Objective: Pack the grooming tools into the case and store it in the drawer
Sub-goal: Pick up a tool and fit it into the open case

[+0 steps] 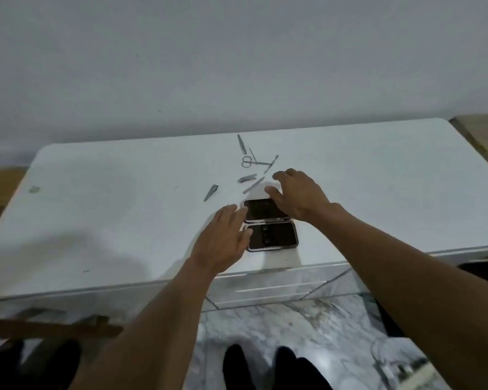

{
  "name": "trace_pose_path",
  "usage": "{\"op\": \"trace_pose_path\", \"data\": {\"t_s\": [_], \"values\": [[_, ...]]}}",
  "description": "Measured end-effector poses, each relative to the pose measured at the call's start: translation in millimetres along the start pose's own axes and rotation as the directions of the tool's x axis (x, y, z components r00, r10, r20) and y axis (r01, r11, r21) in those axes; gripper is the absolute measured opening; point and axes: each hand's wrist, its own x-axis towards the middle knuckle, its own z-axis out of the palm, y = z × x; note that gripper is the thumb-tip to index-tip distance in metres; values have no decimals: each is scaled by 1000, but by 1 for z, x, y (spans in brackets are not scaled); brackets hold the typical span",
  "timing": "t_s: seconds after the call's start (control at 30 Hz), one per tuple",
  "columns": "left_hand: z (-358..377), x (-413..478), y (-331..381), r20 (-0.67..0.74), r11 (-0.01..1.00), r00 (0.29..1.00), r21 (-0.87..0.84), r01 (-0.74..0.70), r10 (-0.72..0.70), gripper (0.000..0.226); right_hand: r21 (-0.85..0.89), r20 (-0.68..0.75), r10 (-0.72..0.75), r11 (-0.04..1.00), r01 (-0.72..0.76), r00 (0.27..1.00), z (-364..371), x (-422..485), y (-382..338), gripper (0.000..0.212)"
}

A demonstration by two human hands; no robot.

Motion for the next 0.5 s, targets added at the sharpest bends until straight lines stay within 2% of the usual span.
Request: {"op": "trace_pose_path", "data": {"t_s": [0.23, 0.5], "values": [[5, -3, -1, -35, 996, 999, -82, 33, -36, 45, -24, 55, -76, 997, 77, 996, 8, 35, -5, 40], [2, -1, -2, -3, 985, 994, -134, 111, -112, 47, -110, 117, -218, 967, 231, 969, 21, 75, -18, 27]]}}
